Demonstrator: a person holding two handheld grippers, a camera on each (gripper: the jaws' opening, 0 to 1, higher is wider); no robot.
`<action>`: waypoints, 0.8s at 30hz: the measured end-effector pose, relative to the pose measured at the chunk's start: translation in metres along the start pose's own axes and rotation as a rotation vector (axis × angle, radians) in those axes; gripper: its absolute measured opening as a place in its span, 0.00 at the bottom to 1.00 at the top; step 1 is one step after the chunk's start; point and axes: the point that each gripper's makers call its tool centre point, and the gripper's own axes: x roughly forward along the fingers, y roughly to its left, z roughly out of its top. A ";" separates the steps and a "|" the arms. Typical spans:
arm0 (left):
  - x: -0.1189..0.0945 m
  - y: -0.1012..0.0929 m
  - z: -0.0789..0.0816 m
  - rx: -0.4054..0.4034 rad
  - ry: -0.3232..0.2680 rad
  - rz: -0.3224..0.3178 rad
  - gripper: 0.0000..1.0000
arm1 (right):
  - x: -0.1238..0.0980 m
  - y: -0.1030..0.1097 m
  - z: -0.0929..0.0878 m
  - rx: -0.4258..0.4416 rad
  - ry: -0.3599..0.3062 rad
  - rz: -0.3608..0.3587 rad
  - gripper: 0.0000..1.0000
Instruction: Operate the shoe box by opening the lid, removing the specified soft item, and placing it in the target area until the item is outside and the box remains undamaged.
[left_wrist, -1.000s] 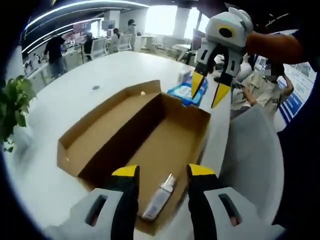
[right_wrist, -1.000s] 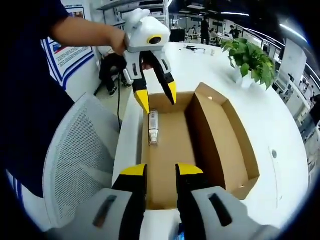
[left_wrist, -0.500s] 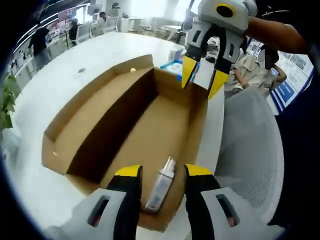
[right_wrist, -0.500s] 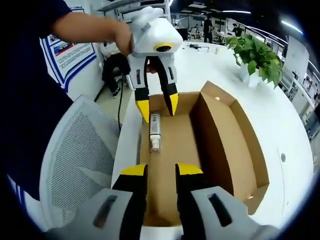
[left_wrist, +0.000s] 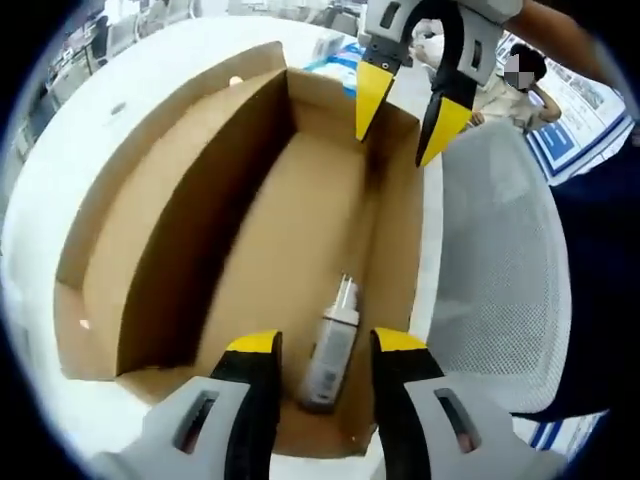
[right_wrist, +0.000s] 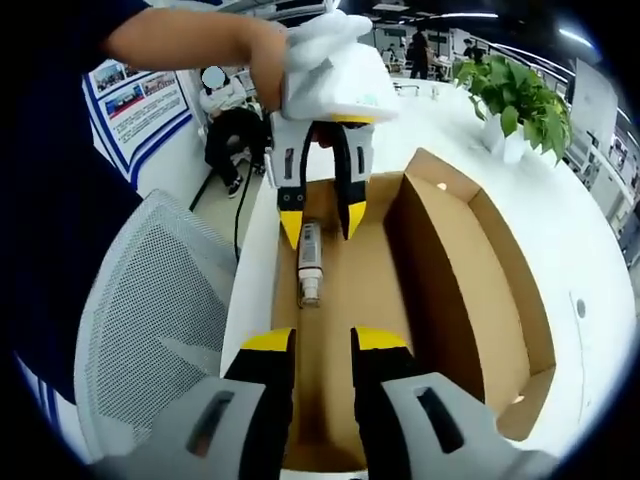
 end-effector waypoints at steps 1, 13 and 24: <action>0.001 0.000 -0.003 0.016 0.019 -0.003 0.33 | 0.000 -0.001 -0.001 0.001 0.001 -0.001 0.20; 0.018 0.007 -0.018 0.090 0.131 0.023 0.32 | 0.003 -0.004 -0.005 0.019 -0.011 0.001 0.19; 0.025 0.009 -0.020 0.089 0.139 0.040 0.35 | 0.006 -0.006 -0.008 0.028 -0.013 0.008 0.19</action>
